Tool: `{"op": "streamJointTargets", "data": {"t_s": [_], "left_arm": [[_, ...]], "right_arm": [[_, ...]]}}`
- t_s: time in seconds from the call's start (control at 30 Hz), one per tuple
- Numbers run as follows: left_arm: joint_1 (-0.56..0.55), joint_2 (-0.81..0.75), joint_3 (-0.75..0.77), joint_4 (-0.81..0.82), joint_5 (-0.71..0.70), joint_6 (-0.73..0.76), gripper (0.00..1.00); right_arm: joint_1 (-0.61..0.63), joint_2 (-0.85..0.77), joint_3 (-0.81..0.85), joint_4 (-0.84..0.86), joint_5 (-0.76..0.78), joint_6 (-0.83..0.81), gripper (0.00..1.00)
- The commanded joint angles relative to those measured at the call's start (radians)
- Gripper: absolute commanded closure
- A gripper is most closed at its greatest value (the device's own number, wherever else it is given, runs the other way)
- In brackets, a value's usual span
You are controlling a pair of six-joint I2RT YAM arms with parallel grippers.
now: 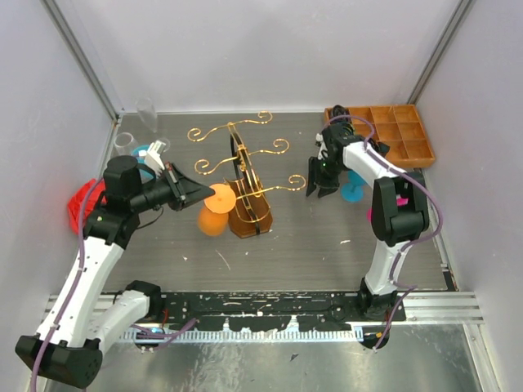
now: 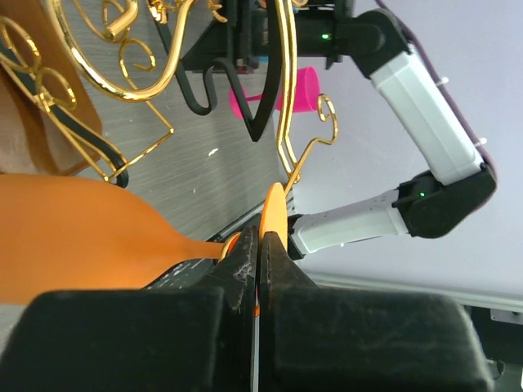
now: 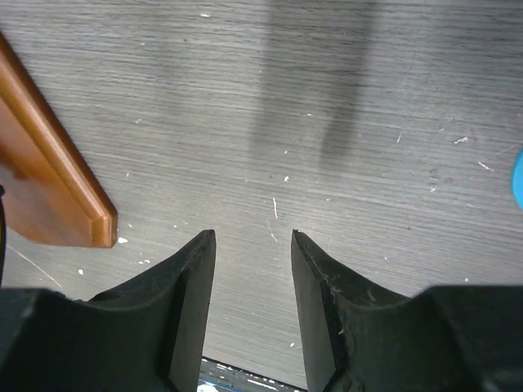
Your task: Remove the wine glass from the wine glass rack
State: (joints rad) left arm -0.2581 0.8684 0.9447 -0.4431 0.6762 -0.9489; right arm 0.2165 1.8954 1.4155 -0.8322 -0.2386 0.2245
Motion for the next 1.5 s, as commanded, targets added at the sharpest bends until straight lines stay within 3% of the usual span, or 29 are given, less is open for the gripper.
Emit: {"op": "streamJointTargets", "data": {"t_s": [0.0,0.33,0.43,0.63,0.8,1.0,1.23,1.47], "left_arm": [[-0.003,-0.02,0.071,-0.091,-0.019,0.07,1.0],[0.0,-0.09,0.152,-0.241,-0.082,0.139,1.0],[0.0,-0.094,0.129,-0.219,-0.012,0.098,1.0],[0.0,-0.133,-0.018,0.048,0.08,-0.1,1.0],[0.0,-0.114,-0.086,0.277,0.069,-0.195,1.0],[0.0,-0.048,-0.056,0.538,0.066,-0.23,1.0],[0.0,-0.015,0.144,0.377,0.102,-0.091,1.0],[0.0,-0.058,0.231,0.38,0.164,-0.035,1.0]], "right_arm": [[-0.005,-0.107,0.047,-0.017,-0.016,0.01,0.52],[-0.011,-0.159,0.088,-0.054,0.01,0.007,0.52],[-0.012,-0.169,0.088,-0.056,0.018,0.01,0.52],[-0.019,-0.193,0.135,-0.069,0.022,0.021,0.51],[-0.02,-0.206,0.191,-0.102,0.019,0.014,0.51],[-0.019,-0.256,0.242,-0.133,0.015,0.009,0.51],[-0.02,-0.31,0.323,-0.184,-0.005,0.033,0.48],[-0.019,-0.366,0.496,-0.262,0.016,0.098,0.35]]}}
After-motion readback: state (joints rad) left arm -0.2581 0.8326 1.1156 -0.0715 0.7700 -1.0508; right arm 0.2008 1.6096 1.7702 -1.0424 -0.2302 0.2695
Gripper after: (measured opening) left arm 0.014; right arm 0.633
